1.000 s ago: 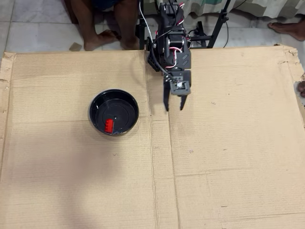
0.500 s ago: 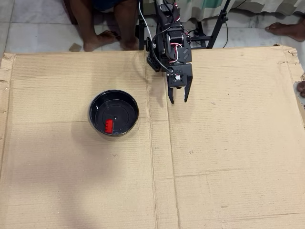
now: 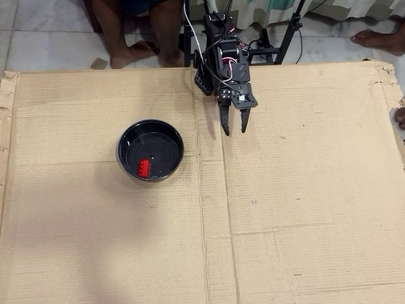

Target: Grasp a lego block and put it in the bin.

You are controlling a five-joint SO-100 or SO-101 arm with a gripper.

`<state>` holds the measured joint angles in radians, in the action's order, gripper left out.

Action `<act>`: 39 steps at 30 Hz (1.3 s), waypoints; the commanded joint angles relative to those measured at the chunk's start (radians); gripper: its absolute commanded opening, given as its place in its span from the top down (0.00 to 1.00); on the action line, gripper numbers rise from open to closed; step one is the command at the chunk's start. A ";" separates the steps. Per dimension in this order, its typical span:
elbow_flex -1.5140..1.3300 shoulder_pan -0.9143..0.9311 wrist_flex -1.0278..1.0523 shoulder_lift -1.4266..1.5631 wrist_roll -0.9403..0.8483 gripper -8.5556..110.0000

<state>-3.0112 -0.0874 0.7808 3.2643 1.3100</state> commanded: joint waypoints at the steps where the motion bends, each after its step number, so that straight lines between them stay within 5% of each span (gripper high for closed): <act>1: -0.035 0.009 -0.005 0.066 -0.135 0.79; 30: -0.230 0.002 -0.002 0.155 -0.854 0.79; 39: -0.230 0.000 0.179 0.156 -0.994 0.79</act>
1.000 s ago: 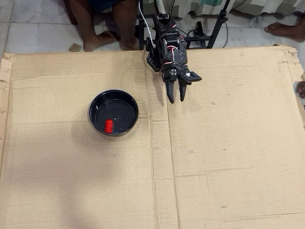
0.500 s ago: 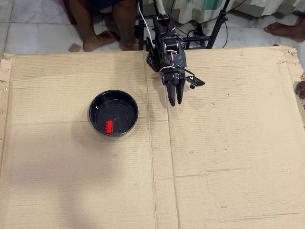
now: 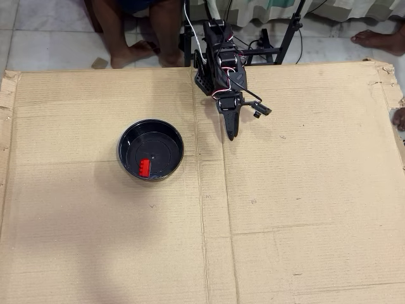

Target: Grasp a lego block and put it in the bin.

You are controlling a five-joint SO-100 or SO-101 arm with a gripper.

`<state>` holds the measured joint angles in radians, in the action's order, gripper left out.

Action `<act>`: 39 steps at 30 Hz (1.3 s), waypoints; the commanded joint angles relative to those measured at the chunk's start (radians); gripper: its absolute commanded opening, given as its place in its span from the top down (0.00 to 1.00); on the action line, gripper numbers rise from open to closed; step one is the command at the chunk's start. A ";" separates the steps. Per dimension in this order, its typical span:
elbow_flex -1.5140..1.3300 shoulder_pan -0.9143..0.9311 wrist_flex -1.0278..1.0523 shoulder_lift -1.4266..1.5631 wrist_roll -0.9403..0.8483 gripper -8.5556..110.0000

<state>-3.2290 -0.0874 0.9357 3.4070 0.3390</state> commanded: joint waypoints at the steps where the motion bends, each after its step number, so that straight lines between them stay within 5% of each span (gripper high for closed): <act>1: -0.012 0.002 0.046 0.014 -0.038 0.79; 25: -0.011 0.009 0.026 0.015 -0.377 0.79; 32: -0.011 0.008 0.026 0.015 -0.400 0.93; 39: -0.012 0.008 0.029 0.015 -0.394 0.93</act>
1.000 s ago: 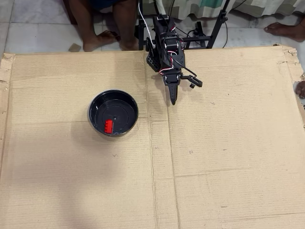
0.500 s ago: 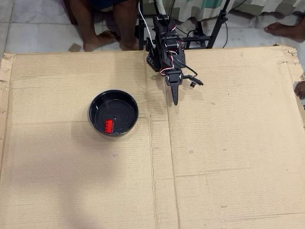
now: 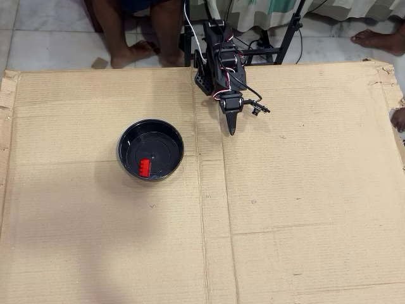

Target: Grasp a lego block and put it in the bin.

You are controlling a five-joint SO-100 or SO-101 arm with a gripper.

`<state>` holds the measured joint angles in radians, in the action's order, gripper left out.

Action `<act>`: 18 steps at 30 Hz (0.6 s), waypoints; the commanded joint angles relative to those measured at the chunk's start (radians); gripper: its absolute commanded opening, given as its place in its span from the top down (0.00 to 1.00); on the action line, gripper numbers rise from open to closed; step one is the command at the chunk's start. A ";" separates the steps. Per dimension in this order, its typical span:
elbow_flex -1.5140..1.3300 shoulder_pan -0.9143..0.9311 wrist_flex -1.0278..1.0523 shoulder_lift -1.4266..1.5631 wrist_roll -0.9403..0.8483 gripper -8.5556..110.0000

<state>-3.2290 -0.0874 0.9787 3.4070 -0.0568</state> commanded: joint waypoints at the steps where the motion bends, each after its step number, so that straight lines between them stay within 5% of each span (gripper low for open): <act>1: -0.012 0.008 -0.014 0.015 -0.002 0.93; 18: -0.012 0.006 -0.020 0.014 -0.005 0.93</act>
